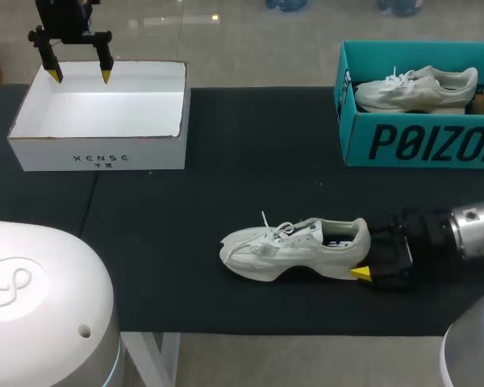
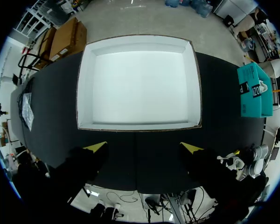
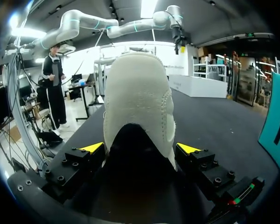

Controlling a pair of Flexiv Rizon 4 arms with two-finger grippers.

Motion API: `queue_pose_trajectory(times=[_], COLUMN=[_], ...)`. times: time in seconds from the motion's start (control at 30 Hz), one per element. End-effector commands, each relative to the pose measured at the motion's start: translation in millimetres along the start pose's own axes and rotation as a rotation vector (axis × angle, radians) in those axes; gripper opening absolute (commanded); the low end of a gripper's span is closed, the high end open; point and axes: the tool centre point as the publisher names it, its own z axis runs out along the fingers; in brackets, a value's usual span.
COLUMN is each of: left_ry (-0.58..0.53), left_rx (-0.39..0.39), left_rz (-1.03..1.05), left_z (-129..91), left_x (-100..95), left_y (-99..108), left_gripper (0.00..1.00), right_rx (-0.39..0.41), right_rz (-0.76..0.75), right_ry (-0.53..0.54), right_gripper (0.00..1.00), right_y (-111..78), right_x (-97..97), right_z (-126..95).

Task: Take the shoe out of the shoebox, open the shoe tongue, remove and reinsert the insole, then place the shoe into the shoebox

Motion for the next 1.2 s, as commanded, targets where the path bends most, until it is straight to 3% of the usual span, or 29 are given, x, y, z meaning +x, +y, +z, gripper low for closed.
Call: queue_pose_trajectory(times=[0.03, 0.4, 0.43, 0.47, 1.2], left_ry=[-0.001, -0.001, -0.001, -0.001, -0.001], left_rx=[0.000, 0.000, 0.000, 0.000, 0.000], left_rz=[0.000, 0.000, 0.000, 0.000, 0.000], left_z=[0.1, 0.1, 0.1, 0.1, 0.1], left_x=[0.1, 0.1, 0.1, 0.1, 0.1], left_y=[-0.1, -0.1, -0.1, -0.1, -0.1], left_gripper=[1.00, 1.00, 1.00, 1.00, 1.00], right_rx=[-0.002, -0.020, -0.020, -0.031, -0.057], right_rz=[0.000, -0.004, -0.002, -0.008, 0.006], right_ry=[0.004, -0.012, -0.017, -0.023, -0.034], right_gripper=[1.00, 0.99, 0.40, 0.00, 0.00], right_y=[-1.1, -1.9, -2.2, -2.8, -2.9], right_x=[-3.4, -2.2, -1.5, -0.8, 7.1], right_z=[3.6, 6.7, 6.6, 6.7, 11.0])
